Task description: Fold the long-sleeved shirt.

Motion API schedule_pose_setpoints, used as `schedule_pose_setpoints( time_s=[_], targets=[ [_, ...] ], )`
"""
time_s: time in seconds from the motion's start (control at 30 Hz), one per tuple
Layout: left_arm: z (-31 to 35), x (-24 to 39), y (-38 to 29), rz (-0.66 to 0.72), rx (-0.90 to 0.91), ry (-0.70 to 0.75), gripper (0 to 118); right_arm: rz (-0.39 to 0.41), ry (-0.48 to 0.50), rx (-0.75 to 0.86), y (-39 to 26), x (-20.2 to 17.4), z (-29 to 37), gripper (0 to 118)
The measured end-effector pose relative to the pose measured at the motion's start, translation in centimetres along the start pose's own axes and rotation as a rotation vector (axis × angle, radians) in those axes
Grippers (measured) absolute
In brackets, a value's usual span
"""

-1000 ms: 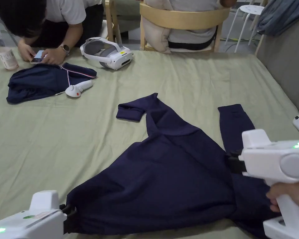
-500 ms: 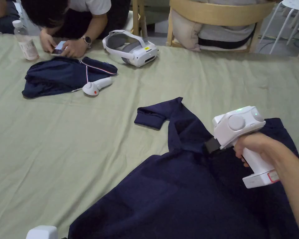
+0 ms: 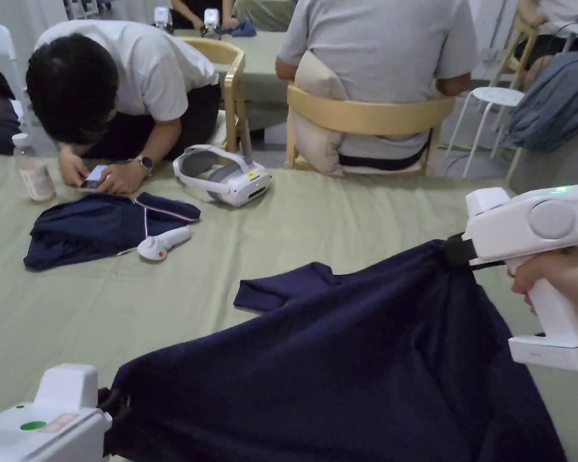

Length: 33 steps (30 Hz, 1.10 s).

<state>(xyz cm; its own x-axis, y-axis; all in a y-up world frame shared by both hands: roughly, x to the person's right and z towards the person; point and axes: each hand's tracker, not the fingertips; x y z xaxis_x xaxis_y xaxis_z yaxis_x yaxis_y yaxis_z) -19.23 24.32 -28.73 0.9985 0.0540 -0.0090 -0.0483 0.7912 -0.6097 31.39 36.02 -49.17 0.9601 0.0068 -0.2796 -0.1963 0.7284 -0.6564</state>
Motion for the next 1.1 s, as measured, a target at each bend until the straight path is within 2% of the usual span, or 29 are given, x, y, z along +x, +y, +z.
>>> schedule_pose_setpoints(
  time_s=[0.07,0.2,0.33,0.4,0.47,0.53,0.6,0.67,0.73,0.87,0.93,1.0,1.1],
  targets=[
    [0.2,0.6,5.0,-0.013,0.090,-0.006,9,0.008,-0.023,0.110,2.5,1.0,6.2,4],
    [1.5,2.2,16.2,-0.110,0.291,-0.010,9,0.048,-0.144,0.322,8.1,0.9,18.2,5],
    [4.4,4.6,29.5,-0.146,0.479,0.000,8,0.078,-0.288,0.463,15.2,2.1,24.4,5],
    [5.4,5.8,34.4,-0.180,0.538,0.023,8,0.083,-0.368,0.497,17.8,2.4,25.3,5],
    [6.5,7.3,39.4,-0.203,0.570,0.031,8,0.050,-0.410,0.525,20.8,3.4,26.4,5],
    [7.1,8.3,43.4,-0.192,0.580,0.033,8,-0.034,-0.415,0.541,22.9,4.0,27.0,5],
    [7.7,9.1,46.7,-0.159,0.591,0.033,8,-0.048,-0.415,0.560,25.1,4.6,27.6,5],
    [8.4,9.7,49.3,-0.138,0.609,0.041,8,-0.041,-0.442,0.614,25.7,3.9,28.5,5],
    [9.1,10.2,51.4,-0.136,0.632,0.046,8,-0.071,-0.466,0.646,27.0,3.8,29.2,5],
    [9.9,10.8,53.6,-0.090,0.670,0.054,8,-0.108,-0.450,0.682,28.6,4.0,29.6,5],
    [9.2,10.5,53.4,-0.072,0.655,0.042,8,-0.114,-0.445,0.683,28.9,4.3,29.0,5],
    [8.0,10.1,52.4,-0.068,0.641,0.045,8,-0.085,-0.441,0.668,27.9,3.9,27.8,5],
    [5.4,9.6,48.7,-0.081,0.584,0.042,8,-0.086,-0.414,0.619,24.2,3.5,24.7,5]
  ],
)
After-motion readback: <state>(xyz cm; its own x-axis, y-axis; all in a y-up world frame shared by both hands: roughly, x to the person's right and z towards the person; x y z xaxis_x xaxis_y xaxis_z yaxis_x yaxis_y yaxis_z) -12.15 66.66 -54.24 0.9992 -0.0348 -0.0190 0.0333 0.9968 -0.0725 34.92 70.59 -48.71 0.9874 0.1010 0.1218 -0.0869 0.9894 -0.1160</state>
